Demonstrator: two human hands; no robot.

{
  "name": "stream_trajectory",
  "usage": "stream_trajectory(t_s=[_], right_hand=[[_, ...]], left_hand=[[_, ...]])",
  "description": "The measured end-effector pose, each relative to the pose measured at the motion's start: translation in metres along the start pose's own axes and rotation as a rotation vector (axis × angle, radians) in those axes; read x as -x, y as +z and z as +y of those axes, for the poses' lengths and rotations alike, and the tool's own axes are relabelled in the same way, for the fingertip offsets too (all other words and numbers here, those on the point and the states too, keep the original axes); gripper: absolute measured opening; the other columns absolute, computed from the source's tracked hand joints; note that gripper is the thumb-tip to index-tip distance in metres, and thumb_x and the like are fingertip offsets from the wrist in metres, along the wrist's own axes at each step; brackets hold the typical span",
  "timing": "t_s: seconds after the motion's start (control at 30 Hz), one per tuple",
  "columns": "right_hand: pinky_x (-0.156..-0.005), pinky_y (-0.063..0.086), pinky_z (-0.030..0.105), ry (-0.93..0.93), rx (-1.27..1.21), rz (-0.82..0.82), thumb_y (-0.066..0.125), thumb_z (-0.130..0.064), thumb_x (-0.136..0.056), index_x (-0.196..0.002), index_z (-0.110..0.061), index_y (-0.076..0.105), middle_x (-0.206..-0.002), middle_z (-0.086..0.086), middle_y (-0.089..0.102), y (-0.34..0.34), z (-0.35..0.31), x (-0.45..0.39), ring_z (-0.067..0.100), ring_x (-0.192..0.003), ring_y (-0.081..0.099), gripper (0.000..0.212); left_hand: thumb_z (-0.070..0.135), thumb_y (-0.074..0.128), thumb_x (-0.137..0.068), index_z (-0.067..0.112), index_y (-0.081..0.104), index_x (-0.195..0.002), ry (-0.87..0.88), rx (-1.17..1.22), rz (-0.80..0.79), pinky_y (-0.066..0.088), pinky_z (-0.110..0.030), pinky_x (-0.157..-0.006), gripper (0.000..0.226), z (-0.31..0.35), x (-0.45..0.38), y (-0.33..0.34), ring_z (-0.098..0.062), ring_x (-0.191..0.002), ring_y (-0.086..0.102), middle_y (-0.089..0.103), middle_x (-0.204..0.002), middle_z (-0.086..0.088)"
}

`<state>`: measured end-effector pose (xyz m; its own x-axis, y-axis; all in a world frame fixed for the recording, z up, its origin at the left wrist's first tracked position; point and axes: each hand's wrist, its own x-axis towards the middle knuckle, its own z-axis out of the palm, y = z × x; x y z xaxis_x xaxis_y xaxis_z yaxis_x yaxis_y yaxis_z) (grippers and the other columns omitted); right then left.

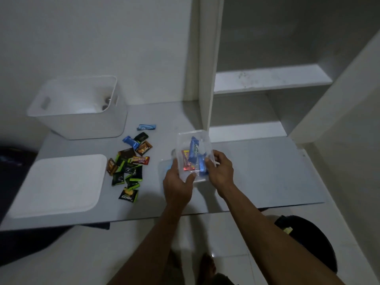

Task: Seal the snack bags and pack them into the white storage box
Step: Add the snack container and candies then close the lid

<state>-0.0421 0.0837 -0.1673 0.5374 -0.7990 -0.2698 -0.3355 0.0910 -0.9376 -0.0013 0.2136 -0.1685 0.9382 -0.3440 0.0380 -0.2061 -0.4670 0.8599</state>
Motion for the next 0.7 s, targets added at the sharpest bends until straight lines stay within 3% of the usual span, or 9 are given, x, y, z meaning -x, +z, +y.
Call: stream_trajectory(t_s=[0.1, 0.17, 0.23, 0.47, 0.57, 0.7], right_hand=[[-0.093, 0.056, 0.034, 0.040, 0.061, -0.021, 0.067, -0.022, -0.092, -0.128, -0.017, 0.059, -0.123, 0.003, 0.064, 0.031, 0.003, 0.005, 0.018, -0.106, 0.062, 0.037], [-0.093, 0.054, 0.032, 0.046, 0.102, -0.039, 0.067, -0.020, -0.093, -0.128, -0.014, 0.059, -0.123, 0.005, 0.064, 0.045, 0.008, 0.011, 0.019, -0.106, 0.061, 0.037], [-0.095, 0.052, 0.031, 0.065, 0.150, -0.069, 0.065, -0.020, -0.094, -0.130, -0.011, 0.058, -0.124, 0.005, 0.063, 0.055, 0.014, 0.016, 0.021, -0.110, 0.061, 0.038], [-0.098, 0.053, 0.041, 0.086, 0.251, -0.125, 0.065, -0.019, -0.093, -0.127, -0.011, 0.058, -0.120, 0.005, 0.063, 0.062, 0.034, 0.020, 0.021, -0.107, 0.061, 0.035], [-0.099, 0.051, 0.039, 0.078, 0.264, -0.130, 0.065, -0.019, -0.093, -0.130, -0.010, 0.056, -0.126, 0.008, 0.061, 0.060, 0.035, 0.018, 0.020, -0.109, 0.059, 0.039], [-0.101, 0.051, 0.040, 0.083, 0.235, -0.175, 0.066, -0.029, -0.093, -0.140, -0.016, 0.046, -0.138, 0.007, 0.054, 0.059, 0.039, 0.014, 0.026, -0.122, 0.056, 0.053]], left_hand=[[0.032, 0.077, -0.079, 0.003, 0.041, -0.144, -0.069, -0.077, -0.045, 0.054, -0.039, -0.086, 0.079, -0.013, -0.014, -0.025, -0.027, -0.101, 0.063, 0.064, -0.116, -0.018], [0.030, 0.078, -0.079, 0.004, 0.043, -0.142, -0.140, -0.140, -0.090, 0.054, -0.037, -0.082, 0.077, -0.029, -0.020, -0.034, -0.025, -0.093, 0.062, 0.065, -0.108, -0.016], [0.042, 0.076, -0.078, 0.011, 0.042, -0.143, -0.201, -0.185, -0.124, 0.056, -0.039, -0.080, 0.080, -0.043, -0.020, -0.039, -0.022, -0.089, 0.063, 0.065, -0.100, -0.010], [0.049, 0.077, -0.073, 0.019, 0.043, -0.142, -0.316, -0.137, -0.135, 0.053, -0.044, -0.093, 0.083, -0.067, -0.007, -0.035, -0.021, -0.108, 0.061, 0.063, -0.124, -0.005], [0.036, 0.079, -0.077, 0.013, 0.040, -0.145, -0.338, -0.108, -0.109, 0.052, -0.043, -0.095, 0.081, -0.066, -0.008, -0.032, -0.022, -0.110, 0.059, 0.060, -0.127, -0.009], [0.045, 0.073, -0.082, 0.015, 0.043, -0.142, -0.362, -0.094, -0.031, 0.053, -0.043, -0.089, 0.073, -0.068, -0.016, -0.027, -0.020, -0.103, 0.057, 0.060, -0.122, -0.011]])
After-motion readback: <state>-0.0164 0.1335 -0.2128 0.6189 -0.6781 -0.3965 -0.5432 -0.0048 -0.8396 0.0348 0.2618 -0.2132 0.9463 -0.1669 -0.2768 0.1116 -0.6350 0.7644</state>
